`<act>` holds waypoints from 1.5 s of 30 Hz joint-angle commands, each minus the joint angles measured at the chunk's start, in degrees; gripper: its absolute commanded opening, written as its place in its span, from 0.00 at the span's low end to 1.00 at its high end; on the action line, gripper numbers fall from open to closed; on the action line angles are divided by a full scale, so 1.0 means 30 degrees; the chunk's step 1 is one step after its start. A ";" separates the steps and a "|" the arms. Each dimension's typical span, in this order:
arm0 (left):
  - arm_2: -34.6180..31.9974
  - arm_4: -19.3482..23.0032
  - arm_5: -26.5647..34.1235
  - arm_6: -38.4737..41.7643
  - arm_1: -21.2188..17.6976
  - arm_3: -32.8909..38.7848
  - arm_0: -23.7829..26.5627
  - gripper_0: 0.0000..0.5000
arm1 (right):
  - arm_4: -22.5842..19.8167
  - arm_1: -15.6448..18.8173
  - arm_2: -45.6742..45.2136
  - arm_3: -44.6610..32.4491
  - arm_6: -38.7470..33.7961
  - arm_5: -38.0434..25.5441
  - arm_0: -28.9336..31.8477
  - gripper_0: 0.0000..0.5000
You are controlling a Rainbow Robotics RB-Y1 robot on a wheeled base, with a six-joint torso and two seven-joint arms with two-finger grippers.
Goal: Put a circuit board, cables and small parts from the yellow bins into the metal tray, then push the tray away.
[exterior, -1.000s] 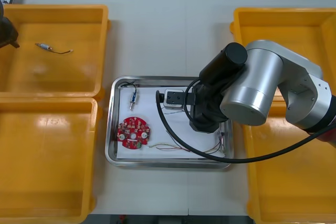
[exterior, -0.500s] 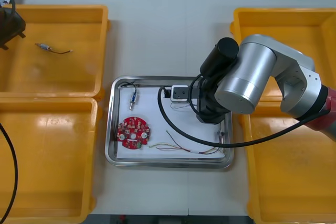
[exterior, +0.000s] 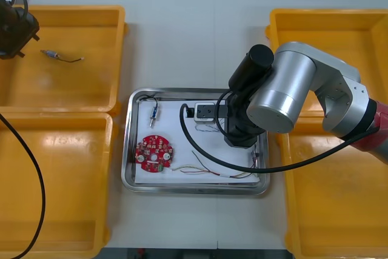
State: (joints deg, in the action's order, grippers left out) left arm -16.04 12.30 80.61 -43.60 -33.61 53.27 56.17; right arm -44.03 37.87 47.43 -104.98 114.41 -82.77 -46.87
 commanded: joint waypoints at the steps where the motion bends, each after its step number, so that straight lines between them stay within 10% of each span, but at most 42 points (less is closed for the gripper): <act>1: -0.0102 -0.0322 -0.0328 0.2257 0.0421 0.0057 0.1141 1.00 | -0.0236 -0.0261 -0.0369 -0.0544 0.0299 -0.0068 -0.0694 1.00; 16: -0.0131 -0.0527 -0.3873 0.2725 0.0743 -0.3370 0.1786 1.00 | -0.0910 -0.1521 -0.5350 -0.1453 -0.0814 -0.5634 -0.0665 1.00; 27: -0.0043 -0.0702 -0.5748 0.2989 0.0948 -0.5890 0.2723 1.00 | -0.1144 -0.1726 -0.8045 -0.2917 -0.5912 -0.9078 -0.0665 1.00; 45: 0.0220 -0.1054 -0.5660 0.3253 0.1154 -0.6359 0.2606 0.94 | -0.0793 0.0325 -1.1795 -0.6902 -1.4378 -0.9078 0.2968 1.00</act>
State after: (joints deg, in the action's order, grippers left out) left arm -16.04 10.01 64.20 -38.04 -30.92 34.23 61.26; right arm -47.30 35.61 14.32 -122.49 74.36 -109.84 -41.04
